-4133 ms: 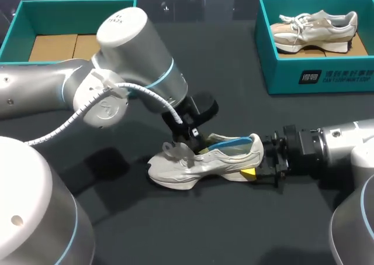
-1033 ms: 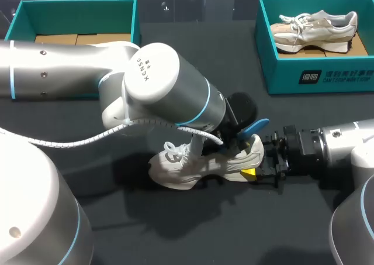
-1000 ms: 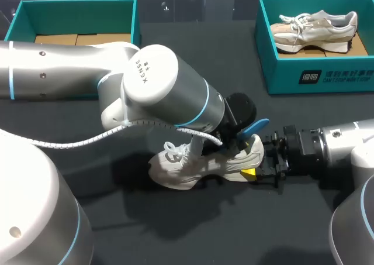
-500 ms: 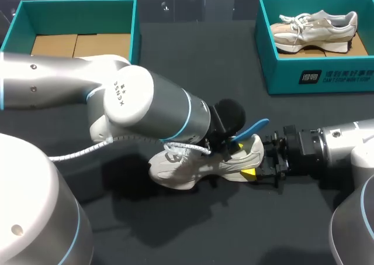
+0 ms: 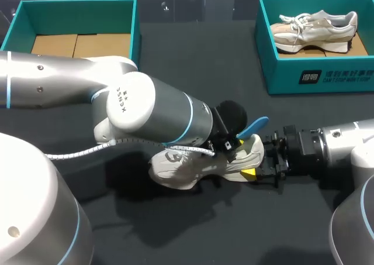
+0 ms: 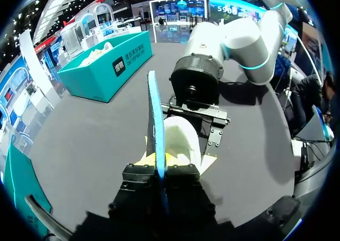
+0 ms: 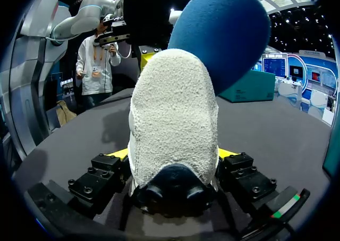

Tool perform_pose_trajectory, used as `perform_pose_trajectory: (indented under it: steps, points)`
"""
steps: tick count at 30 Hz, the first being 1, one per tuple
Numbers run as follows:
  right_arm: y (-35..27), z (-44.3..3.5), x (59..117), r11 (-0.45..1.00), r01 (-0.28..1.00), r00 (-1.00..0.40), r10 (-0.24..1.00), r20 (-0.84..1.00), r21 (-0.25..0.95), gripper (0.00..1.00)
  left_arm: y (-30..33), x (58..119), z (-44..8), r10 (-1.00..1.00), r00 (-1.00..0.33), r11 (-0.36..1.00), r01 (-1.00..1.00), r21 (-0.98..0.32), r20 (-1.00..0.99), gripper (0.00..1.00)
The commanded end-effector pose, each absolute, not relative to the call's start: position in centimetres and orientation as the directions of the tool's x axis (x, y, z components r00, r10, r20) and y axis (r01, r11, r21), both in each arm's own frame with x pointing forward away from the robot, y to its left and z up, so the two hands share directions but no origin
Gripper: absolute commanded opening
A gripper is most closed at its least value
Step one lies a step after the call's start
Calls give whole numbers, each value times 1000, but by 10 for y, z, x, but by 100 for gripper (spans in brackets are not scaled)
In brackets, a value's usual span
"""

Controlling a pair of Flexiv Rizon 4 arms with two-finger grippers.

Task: Take the shoe out of the shoebox, open the shoe tongue, remove and reinsert the insole, then place the shoe into the shoebox

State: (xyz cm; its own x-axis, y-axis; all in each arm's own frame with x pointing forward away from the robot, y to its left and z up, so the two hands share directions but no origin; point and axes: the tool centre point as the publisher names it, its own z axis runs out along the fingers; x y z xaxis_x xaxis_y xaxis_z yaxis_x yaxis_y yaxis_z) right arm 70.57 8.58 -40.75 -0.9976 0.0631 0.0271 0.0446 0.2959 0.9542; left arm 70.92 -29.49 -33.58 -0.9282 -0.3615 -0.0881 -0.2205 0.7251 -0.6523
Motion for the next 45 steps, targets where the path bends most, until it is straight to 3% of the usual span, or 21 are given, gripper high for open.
perform_pose_trajectory:
  steps: [1, 15, 31, 38, 41, 45]
  points:
    - [88, -408, 704, 299, 45, -998, 64, 27, 953, 0, -296, 714, -330, -360, -931, 719, -231, -656, -67, 0]
    - [88, -408, 704, 299, 45, -998, 64, 27, 953, 0, -319, 719, -264, -256, -951, 698, -307, -647, 176, 0]
    - [88, -408, 704, 299, 45, -998, 64, 27, 953, 0, -319, 719, -264, -256, -951, 698, -307, -647, 176, 0]
    - [88, -408, 704, 299, 45, -998, 64, 27, 953, 0, -329, 693, -172, -158, -972, 535, -233, -812, 175, 0]
    - [88, -408, 704, 299, 45, -998, 64, 27, 953, 0, -314, 680, -123, -40, -956, 432, -278, -858, 290, 0]
    - [88, -408, 704, 299, 45, -998, 64, 27, 953, 0, -314, 680, -123, -40, -956, 432, -278, -858, 290, 0]
